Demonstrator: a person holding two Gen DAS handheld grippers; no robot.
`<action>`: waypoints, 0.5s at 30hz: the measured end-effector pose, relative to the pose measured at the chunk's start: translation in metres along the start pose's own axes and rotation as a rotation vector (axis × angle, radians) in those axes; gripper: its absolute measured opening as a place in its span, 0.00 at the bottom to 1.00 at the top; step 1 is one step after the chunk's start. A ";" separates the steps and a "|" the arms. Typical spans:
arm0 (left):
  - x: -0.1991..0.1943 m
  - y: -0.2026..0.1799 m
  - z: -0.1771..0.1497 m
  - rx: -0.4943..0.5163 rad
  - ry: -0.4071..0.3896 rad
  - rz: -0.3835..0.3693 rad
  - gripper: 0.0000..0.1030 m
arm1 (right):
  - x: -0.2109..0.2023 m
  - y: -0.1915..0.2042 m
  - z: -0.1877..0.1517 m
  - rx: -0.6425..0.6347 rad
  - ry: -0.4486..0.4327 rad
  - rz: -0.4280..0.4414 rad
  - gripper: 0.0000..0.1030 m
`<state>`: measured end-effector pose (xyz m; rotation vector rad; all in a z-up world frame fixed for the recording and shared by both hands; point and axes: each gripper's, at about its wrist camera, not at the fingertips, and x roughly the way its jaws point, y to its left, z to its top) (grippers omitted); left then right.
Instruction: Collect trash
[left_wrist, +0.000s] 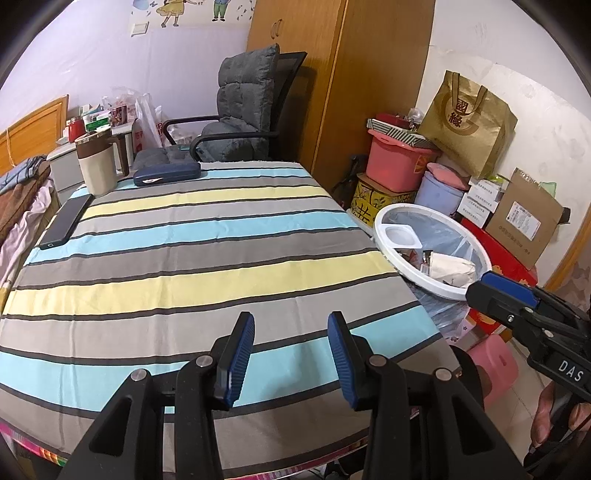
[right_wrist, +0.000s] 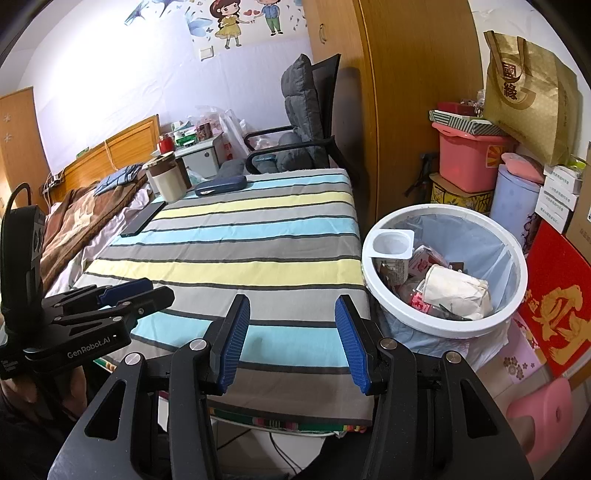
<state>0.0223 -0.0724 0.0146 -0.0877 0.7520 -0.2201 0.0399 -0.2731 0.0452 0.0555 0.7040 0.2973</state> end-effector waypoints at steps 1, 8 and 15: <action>0.000 0.000 0.000 0.001 0.002 0.001 0.40 | 0.000 0.000 0.000 0.000 0.000 0.000 0.49; 0.003 0.001 -0.001 -0.003 0.013 0.021 0.40 | 0.001 0.000 -0.001 0.000 0.004 -0.001 0.49; 0.003 0.004 -0.001 -0.007 0.010 0.059 0.40 | 0.001 0.001 0.000 -0.002 0.002 -0.001 0.49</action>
